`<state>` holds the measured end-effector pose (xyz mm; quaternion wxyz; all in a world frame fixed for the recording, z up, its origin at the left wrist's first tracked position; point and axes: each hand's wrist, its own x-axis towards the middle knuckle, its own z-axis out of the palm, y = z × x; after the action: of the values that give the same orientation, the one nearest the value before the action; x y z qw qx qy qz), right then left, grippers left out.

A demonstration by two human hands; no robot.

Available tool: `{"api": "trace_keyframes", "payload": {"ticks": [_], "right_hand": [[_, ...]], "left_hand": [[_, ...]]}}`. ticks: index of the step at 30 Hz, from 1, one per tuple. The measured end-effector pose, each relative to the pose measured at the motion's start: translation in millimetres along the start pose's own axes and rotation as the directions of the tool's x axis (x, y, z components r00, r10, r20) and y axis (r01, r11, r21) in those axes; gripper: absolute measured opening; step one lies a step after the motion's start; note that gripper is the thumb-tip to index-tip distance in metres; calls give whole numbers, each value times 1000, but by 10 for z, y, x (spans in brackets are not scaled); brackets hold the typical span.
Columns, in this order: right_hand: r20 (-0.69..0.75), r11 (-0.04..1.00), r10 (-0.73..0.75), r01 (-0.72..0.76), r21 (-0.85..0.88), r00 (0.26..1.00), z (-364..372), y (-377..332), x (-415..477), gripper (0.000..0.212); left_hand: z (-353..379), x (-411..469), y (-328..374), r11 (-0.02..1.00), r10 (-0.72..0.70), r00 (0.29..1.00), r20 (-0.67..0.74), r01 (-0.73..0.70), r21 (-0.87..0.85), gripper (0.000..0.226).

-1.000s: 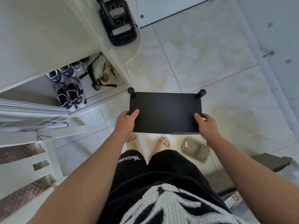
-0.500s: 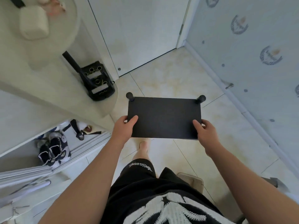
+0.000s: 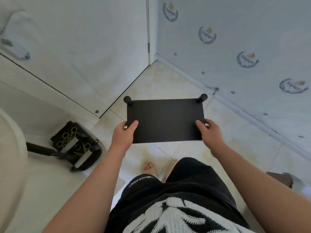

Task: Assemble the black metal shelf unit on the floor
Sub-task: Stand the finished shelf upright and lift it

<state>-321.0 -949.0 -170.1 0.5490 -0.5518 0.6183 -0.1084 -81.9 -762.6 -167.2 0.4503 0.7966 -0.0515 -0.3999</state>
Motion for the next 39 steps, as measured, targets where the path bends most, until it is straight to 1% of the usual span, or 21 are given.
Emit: {"api": "trace_keyframes", "payload": {"ticks": [8,12,15,17,23,27,32,35,39], "right_hand": [[-42,997,32,-29,77,999,-88,-632,1149,44],[-27,997,40,-38,63,999,-251,-1026,1777,49],[-20,997,46,-44,62,999,-404,-1287,2151,51],[-34,996,66,-63,69,997,-489,-1425,2374,51],[-101,983,162,-151,107,982,-641,-1677,3024,33],[-128,968,228,-210,140,965,-624,-1772,3506,33],[-165,933,331,-296,204,929,-522,-1816,4082,46],[-194,916,375,-331,226,906,-455,-1765,4439,48],[-227,902,416,-366,230,881,-406,-1584,4900,48]], "left_hand": [[496,1173,1067,996,35,997,71,-40,80,33],[843,1670,1607,994,22,995,100,-33,104,40],[1079,1978,1984,994,19,993,118,-31,104,37],[1234,2191,2213,991,8,990,142,-27,133,40],[1733,2962,2792,962,3,972,234,-67,266,47],[2079,3593,3100,932,-35,949,312,-83,354,55],[2513,4341,3352,872,-98,917,387,-108,477,55],[2796,4766,3415,836,-126,906,404,-122,535,56],[3160,5254,3354,818,-140,891,432,-142,557,53]]}}
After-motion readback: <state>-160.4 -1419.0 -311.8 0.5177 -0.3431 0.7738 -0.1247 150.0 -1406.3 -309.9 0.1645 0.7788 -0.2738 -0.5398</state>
